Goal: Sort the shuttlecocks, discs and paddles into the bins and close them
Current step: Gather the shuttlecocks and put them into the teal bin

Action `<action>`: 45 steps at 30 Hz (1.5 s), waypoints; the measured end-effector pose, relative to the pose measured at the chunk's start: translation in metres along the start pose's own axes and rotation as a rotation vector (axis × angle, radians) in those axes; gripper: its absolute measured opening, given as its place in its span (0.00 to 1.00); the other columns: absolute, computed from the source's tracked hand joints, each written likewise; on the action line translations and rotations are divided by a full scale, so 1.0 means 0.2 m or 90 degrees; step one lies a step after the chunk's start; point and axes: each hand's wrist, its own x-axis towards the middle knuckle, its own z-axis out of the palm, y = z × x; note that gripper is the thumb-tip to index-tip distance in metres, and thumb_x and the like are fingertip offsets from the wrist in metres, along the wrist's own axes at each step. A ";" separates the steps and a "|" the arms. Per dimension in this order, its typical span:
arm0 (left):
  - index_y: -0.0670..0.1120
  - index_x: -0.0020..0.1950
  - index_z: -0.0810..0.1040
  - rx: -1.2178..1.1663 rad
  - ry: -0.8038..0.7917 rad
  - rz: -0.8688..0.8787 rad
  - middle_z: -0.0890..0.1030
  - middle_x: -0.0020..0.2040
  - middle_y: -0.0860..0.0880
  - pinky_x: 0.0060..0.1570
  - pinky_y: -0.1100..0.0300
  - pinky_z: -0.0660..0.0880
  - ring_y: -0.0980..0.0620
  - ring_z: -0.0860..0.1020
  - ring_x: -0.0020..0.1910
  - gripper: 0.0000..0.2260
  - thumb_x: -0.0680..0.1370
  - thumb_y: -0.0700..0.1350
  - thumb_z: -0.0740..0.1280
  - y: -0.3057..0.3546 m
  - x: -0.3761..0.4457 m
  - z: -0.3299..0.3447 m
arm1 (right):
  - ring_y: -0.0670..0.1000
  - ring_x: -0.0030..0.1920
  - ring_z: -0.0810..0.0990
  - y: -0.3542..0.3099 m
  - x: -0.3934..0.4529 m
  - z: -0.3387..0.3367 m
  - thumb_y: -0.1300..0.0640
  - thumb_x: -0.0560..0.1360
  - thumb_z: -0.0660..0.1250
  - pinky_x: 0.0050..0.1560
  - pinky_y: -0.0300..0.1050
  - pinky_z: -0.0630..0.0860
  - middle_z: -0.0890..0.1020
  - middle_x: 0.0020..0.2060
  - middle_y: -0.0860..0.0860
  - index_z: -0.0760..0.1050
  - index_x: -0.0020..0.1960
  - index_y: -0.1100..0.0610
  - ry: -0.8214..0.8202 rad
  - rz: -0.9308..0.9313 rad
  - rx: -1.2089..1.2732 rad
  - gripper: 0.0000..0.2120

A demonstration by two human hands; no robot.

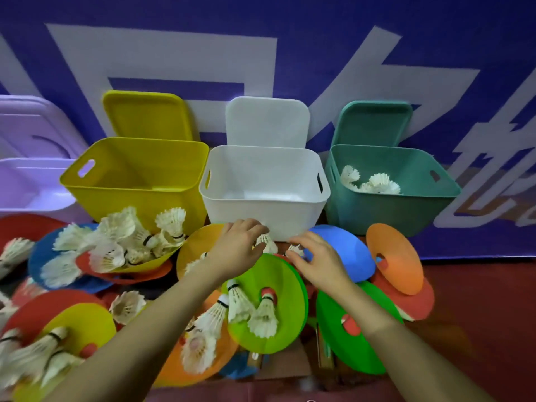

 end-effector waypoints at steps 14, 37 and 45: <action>0.49 0.75 0.57 0.162 -0.195 -0.001 0.56 0.76 0.47 0.70 0.50 0.54 0.46 0.56 0.73 0.26 0.80 0.58 0.55 -0.16 -0.47 0.33 | 0.51 0.59 0.72 -0.15 -0.25 0.36 0.50 0.76 0.64 0.55 0.44 0.65 0.76 0.56 0.48 0.75 0.61 0.51 -0.290 -0.018 -0.279 0.14; 0.46 0.57 0.80 0.018 0.247 0.064 0.83 0.53 0.48 0.44 0.56 0.76 0.46 0.80 0.48 0.17 0.76 0.49 0.56 0.17 0.21 0.06 | 0.54 0.43 0.80 0.06 0.07 -0.28 0.55 0.76 0.62 0.41 0.51 0.77 0.81 0.44 0.51 0.80 0.50 0.57 0.256 -0.058 -0.078 0.10; 0.45 0.60 0.78 -0.042 0.259 0.097 0.82 0.55 0.46 0.47 0.53 0.74 0.43 0.79 0.50 0.16 0.77 0.47 0.58 0.58 0.87 0.05 | 0.54 0.47 0.79 0.47 0.33 -0.82 0.58 0.77 0.61 0.44 0.48 0.75 0.79 0.47 0.52 0.80 0.53 0.58 0.363 0.023 -0.130 0.10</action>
